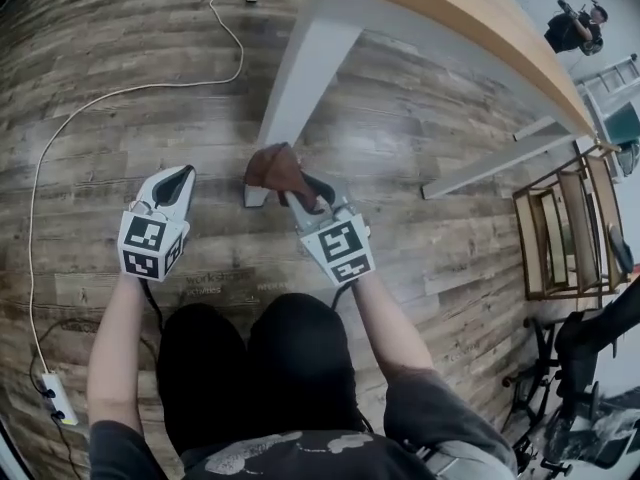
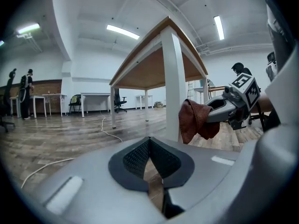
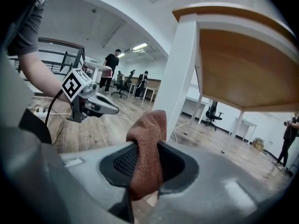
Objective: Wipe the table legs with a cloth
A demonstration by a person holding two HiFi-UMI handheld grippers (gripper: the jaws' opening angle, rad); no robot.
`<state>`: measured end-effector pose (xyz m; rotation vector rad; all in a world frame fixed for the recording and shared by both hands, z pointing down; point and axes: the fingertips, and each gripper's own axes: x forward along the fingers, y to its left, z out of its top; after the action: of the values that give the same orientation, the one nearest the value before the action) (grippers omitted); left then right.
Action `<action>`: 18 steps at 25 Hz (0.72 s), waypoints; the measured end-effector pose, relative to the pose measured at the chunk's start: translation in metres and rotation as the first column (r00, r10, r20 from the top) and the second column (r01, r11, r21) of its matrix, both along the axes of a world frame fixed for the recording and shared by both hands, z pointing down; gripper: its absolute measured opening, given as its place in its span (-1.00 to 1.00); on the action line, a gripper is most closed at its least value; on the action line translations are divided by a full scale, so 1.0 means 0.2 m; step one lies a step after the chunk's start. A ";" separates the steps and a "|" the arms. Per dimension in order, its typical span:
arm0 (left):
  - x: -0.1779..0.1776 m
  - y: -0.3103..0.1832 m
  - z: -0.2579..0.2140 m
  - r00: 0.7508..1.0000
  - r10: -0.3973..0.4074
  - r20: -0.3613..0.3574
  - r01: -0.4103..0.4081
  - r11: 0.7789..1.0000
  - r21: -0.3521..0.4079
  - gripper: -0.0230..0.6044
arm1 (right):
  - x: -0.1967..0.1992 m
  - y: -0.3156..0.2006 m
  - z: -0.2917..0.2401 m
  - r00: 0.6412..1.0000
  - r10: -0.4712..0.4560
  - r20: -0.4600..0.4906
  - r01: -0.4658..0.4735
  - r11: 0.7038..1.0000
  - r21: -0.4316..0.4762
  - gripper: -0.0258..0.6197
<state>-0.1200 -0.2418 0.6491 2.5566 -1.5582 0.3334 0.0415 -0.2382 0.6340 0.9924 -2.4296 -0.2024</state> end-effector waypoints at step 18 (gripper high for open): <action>-0.10 0.09 0.28 0.999 -0.027 -0.029 0.025 0.996 -0.088 -0.87 | 0.12 0.03 0.58 0.980 0.064 -0.189 -0.096 0.982 -0.162 -0.64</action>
<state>-0.1391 -0.2232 0.7049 2.4620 -1.5298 0.3502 0.0650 -0.2320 0.7491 0.9490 -2.1948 -0.0536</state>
